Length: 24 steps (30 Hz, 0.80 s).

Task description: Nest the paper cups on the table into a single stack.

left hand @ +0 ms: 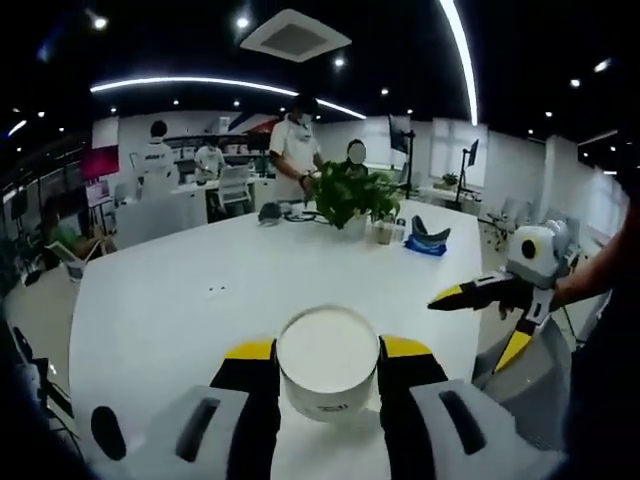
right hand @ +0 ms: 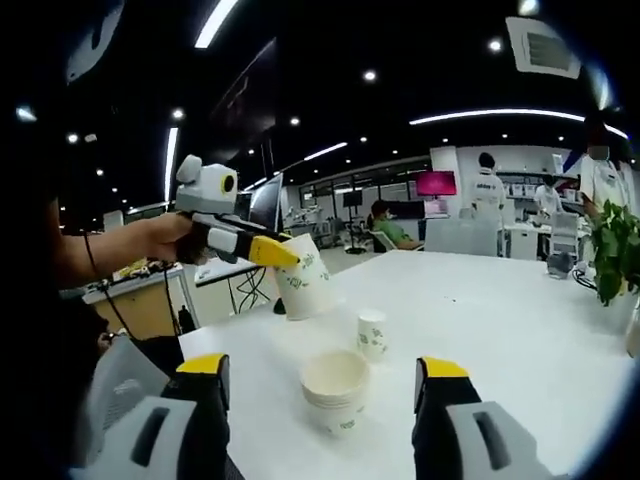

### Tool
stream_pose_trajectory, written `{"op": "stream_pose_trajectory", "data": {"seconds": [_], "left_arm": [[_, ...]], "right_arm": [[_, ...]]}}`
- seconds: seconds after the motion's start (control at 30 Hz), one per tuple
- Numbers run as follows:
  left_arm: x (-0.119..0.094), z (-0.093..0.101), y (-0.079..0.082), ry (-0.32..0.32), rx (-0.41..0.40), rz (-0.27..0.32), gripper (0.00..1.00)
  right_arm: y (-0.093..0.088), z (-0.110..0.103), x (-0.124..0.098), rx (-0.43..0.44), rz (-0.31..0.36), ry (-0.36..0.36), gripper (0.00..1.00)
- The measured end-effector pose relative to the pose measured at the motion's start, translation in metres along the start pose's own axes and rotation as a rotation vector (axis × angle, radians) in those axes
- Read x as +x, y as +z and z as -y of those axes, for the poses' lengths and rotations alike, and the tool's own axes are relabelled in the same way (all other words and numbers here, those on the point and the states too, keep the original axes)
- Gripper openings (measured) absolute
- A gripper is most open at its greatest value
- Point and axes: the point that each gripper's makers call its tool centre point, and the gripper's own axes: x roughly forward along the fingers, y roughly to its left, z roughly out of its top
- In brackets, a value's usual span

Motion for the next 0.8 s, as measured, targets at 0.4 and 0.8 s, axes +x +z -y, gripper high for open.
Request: {"op": "stream_pose_trajectory", "data": {"seconds": [0.4,0.8], "left_arm": [[0.006,0.038,0.016,-0.155,-0.04,0.055,0.36],[0.012,0.058,0.01,-0.241,-0.067,0.055,0.36]], "right_arm": [[0.015,-0.016,0.017,0.026,0.033,0.103,0.66],[0.017,-0.025,0.019,0.115,0.035,0.162,0.47]]}}
